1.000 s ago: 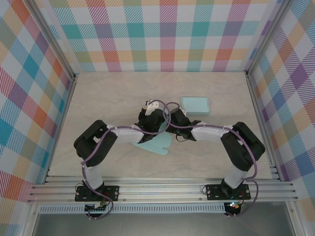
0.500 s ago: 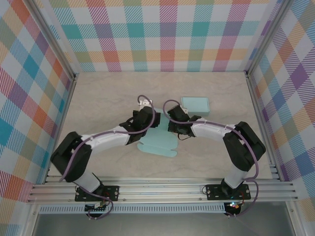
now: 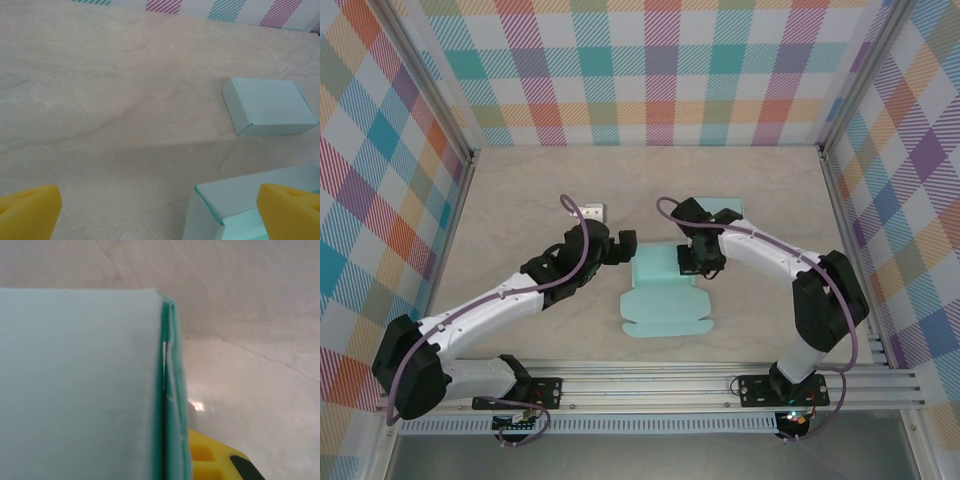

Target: Fold the paper box

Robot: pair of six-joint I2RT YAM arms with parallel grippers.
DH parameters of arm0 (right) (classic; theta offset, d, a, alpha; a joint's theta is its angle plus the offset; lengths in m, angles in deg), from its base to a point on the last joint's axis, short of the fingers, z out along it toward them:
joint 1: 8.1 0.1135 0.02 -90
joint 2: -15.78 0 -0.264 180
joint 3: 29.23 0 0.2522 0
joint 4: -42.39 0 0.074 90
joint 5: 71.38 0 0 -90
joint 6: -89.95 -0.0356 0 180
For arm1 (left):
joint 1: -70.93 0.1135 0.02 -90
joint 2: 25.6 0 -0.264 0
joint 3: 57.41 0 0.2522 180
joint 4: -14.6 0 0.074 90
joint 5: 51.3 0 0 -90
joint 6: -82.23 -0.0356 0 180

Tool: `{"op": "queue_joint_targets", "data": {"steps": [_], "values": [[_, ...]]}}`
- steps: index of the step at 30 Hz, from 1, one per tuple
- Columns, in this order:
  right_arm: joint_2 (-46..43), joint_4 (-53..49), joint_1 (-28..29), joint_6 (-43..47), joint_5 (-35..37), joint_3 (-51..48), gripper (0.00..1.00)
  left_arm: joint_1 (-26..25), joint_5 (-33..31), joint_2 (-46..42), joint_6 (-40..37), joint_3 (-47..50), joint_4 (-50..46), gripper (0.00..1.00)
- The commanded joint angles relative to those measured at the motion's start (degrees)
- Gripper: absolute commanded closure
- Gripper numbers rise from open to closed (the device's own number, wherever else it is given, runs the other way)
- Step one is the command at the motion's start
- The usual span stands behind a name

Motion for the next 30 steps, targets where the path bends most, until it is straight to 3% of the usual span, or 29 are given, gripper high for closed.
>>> {"op": "queue_joint_targets", "data": {"steps": [1,7,18,26,30], "values": [[4.69,-10.96,-0.95,6.2,-1.91,2.77,1.0,0.44,-0.12,-1.55,-0.16,0.45,-1.42,0.0],[12.91,-16.23,-0.96,7.34,7.74,9.54,1.0,1.16,0.43,-2.1,-0.46,1.38,-0.51,0.0],[30.8,-16.17,-0.1,5.81,21.16,21.14,1.0,1.74,-0.96,-4.94,-1.47,2.74,-0.33,0.0],[38.17,-14.51,2.32,5.22,23.56,26.82,1.0,1.83,-2.04,-5.9,-1.6,2.98,-0.49,0.0],[37.85,-14.49,3.58,5.65,23.38,27.08,1.0,1.88,-4.57,-6.06,-0.57,2.9,-2.18,0.0]]}}
